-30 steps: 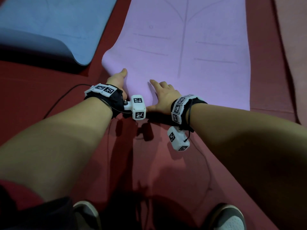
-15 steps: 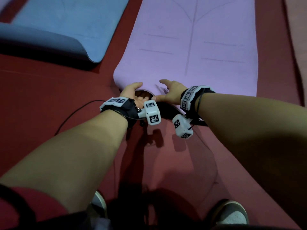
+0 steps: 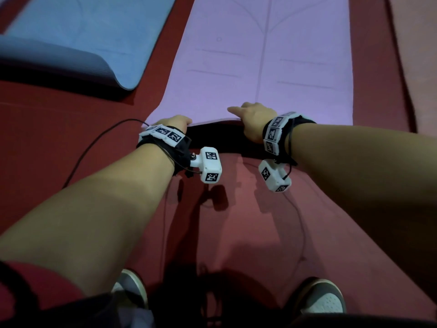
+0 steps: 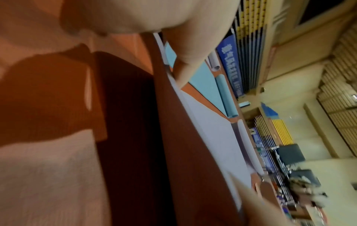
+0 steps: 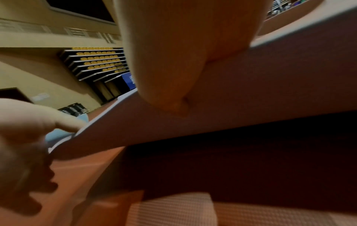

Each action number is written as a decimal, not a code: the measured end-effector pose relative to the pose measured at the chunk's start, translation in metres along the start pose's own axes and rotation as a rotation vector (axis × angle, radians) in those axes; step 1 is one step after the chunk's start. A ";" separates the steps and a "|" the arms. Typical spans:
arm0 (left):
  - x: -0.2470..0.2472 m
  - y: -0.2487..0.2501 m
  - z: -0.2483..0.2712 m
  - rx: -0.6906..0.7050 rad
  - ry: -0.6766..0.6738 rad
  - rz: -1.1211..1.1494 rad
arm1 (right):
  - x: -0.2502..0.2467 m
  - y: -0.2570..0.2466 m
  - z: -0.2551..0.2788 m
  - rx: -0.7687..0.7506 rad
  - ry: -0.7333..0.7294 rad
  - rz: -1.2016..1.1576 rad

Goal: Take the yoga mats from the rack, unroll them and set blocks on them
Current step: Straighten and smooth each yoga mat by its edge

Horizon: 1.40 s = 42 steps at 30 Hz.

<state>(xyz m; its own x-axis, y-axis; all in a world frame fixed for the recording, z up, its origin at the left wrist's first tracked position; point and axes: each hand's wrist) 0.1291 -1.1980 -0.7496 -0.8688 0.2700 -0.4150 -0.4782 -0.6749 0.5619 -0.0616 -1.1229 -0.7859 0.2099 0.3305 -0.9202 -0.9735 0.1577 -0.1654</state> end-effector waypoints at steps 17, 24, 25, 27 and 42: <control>0.036 0.037 -0.004 0.740 0.039 -1.115 | -0.011 0.001 -0.002 -0.085 0.260 0.255; 0.042 0.048 -0.014 0.749 -0.183 -1.285 | -0.004 0.000 0.001 -0.179 0.279 0.247; 0.044 0.047 -0.017 0.775 -0.179 -1.311 | -0.002 -0.001 0.002 -0.183 0.275 0.246; 0.051 0.042 -0.023 0.829 -0.110 -1.345 | 0.002 -0.001 0.004 -0.171 0.256 0.219; 0.072 0.017 -0.037 1.051 0.274 -1.226 | -0.044 0.027 0.003 0.040 -0.242 -0.824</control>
<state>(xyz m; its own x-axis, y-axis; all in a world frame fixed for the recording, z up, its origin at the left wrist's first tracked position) 0.0636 -1.2156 -0.7968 0.0662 0.0603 -0.9960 -0.7956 0.6056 -0.0162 -0.0966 -1.1305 -0.7487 0.8666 0.2844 -0.4100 -0.4987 0.4655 -0.7312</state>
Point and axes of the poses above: each hand's wrist, its own z-axis away from the middle knuckle, its own x-axis out of the palm, y = z × x, and after that the axes turned 6 degrees about -x, right-handed
